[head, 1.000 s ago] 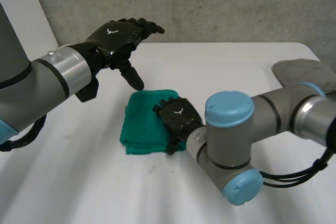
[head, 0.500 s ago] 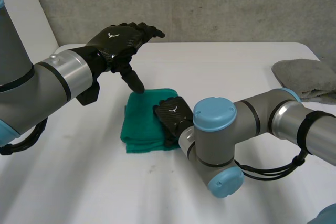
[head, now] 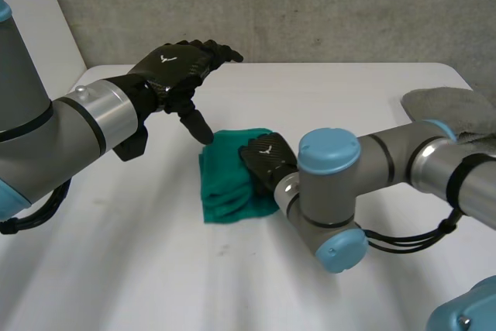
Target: Fold the laundry.
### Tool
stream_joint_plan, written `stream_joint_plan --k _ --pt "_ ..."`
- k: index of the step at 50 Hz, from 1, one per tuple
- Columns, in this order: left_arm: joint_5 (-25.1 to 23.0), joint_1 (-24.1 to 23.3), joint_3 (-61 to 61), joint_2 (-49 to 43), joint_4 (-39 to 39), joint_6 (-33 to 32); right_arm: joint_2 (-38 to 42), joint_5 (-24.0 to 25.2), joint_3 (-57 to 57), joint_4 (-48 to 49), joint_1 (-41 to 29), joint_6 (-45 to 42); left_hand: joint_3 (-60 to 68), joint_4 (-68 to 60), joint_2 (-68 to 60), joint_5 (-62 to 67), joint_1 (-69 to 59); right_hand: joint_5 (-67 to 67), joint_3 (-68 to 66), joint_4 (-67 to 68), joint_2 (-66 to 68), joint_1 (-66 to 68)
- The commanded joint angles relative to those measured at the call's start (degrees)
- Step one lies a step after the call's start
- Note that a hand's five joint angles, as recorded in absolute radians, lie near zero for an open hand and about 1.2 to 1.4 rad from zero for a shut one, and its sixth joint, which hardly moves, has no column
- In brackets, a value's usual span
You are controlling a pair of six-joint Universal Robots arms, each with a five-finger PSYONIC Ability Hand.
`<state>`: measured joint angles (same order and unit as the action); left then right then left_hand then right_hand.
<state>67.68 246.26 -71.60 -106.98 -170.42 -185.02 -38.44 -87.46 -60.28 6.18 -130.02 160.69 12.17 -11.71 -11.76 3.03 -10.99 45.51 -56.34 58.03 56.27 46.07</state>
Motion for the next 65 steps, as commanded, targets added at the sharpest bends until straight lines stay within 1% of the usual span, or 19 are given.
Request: stream_joint_plan --k 1,6,10,16,32,37,46,48,51,54,56,65 --pt "0.00 0.01 -0.03 -0.07 0.00 0.01 -1.72 1.77 -1.77 -4.07 1.88 -0.55 0.23 -0.69 -0.64 -0.63 -1.41 -16.15 16.98 -18.67 -16.92 -6.71" --pt "0.00 0.01 -0.21 -0.15 0.00 0.28 -4.00 1.85 -3.78 -4.51 2.05 1.64 0.23 -0.69 -0.64 -0.63 -1.41 -25.89 26.73 -28.42 -26.66 -16.45" --pt "0.00 0.01 -0.38 -0.15 0.00 0.63 -5.58 2.03 -5.80 -4.51 1.97 2.35 0.23 -0.69 -0.64 -0.63 -1.41 -28.76 29.59 -31.29 -29.53 -19.32" --pt "-0.09 0.01 -0.38 -0.15 0.00 0.63 -5.41 2.21 -6.16 -3.99 1.61 2.61 0.23 -0.69 -0.64 -0.63 -1.41 -28.27 29.10 -30.79 -29.03 -18.83" --pt "-0.09 0.01 -0.74 -0.15 0.00 0.72 -0.76 2.03 -2.65 -3.99 1.53 2.52 0.23 -0.69 -0.64 -0.63 -1.41 -28.27 29.10 -30.79 -29.03 -18.82" --pt "-0.09 0.01 -0.74 -0.15 0.00 0.72 -0.14 1.77 -0.98 -3.90 1.53 2.70 0.23 -0.69 -0.64 -0.63 -1.41 -24.07 24.90 -26.59 -24.83 -14.63" --pt "-0.09 -0.08 -0.74 -0.07 -0.09 0.72 1.18 1.77 2.27 -3.81 1.53 2.61 0.40 -0.85 -0.80 -0.46 -1.58 -22.21 23.04 -24.74 -22.98 -12.77" --pt "-0.09 -0.08 -0.74 -0.07 0.00 0.89 1.70 1.68 2.71 -3.81 1.53 2.52 0.40 -0.85 -0.80 -0.46 -1.58 -20.87 21.70 -23.40 -21.64 -11.43" --pt "-0.09 -0.08 -0.74 -0.07 0.00 1.42 2.41 1.85 3.06 -3.81 1.53 2.52 0.40 -0.85 -0.80 -0.46 -1.58 -13.16 13.99 -15.68 -13.92 -3.72" --pt "-0.09 0.01 -0.74 0.02 -0.09 1.77 2.67 2.03 3.15 -3.81 1.44 2.52 0.40 -0.85 -0.80 -0.46 -1.58 13.18 -12.35 10.66 12.42 22.62" --pt "-0.26 0.01 -0.74 0.02 -0.09 1.86 2.67 1.94 3.15 -3.81 1.52 2.52 0.40 -0.85 -0.80 -0.46 -1.58 24.44 -23.61 21.92 23.68 33.89" --pt "-0.09 0.01 -0.91 -0.07 -0.09 1.95 1.71 2.29 3.33 -4.25 3.10 1.38 0.40 -0.85 -0.80 -0.46 -1.58 24.49 -23.66 21.97 23.73 33.93"
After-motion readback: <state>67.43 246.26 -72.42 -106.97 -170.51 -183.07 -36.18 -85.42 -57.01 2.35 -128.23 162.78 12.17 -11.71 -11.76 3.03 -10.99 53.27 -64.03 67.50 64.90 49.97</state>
